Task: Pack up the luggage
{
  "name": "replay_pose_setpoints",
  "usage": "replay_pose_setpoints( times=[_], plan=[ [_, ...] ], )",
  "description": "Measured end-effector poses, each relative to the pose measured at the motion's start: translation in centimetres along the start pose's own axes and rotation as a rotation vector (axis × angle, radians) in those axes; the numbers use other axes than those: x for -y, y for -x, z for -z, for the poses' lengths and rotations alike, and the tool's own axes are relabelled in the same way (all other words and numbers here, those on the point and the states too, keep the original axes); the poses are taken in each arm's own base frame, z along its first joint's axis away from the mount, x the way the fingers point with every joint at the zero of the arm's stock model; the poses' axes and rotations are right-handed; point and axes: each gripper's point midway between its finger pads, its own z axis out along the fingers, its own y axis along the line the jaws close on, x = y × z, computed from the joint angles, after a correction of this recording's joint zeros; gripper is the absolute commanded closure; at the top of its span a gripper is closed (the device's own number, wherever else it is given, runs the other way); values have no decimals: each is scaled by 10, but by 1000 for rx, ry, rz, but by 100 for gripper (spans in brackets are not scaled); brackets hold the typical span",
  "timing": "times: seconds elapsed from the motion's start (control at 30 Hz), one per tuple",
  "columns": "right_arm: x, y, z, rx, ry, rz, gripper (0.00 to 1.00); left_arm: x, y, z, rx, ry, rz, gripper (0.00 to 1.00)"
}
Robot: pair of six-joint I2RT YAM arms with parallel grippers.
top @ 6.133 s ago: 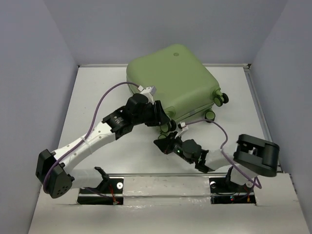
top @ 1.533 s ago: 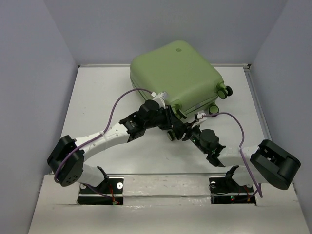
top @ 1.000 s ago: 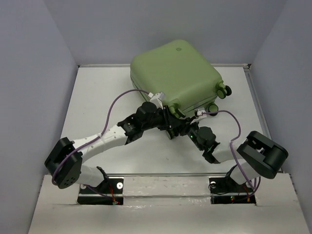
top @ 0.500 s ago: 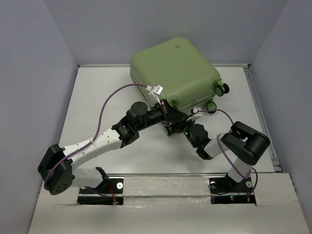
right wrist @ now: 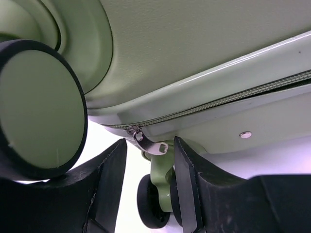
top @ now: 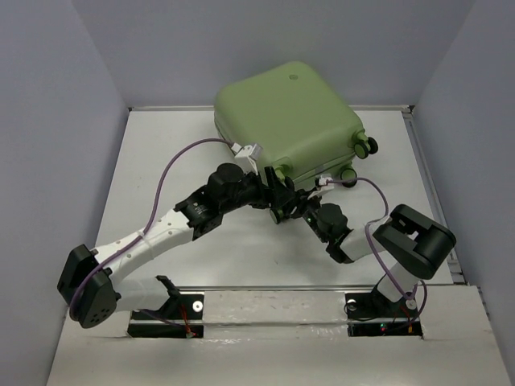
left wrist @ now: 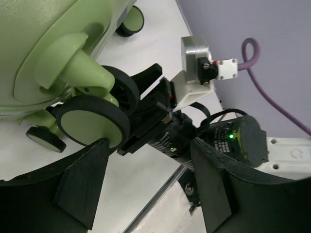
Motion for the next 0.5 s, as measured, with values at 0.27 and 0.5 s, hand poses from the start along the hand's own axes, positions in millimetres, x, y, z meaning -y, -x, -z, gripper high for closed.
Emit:
replay_pose_setpoints(
  times=[0.27, 0.5],
  plan=[
    [-4, 4, -1, -5, 26, 41, 83, -13, -6, -13, -43, 48, -25, 51],
    [-5, 6, -3, -2, 24, 52, 93, -25, -4, -18, -44, 78, -22, 58]
  ],
)
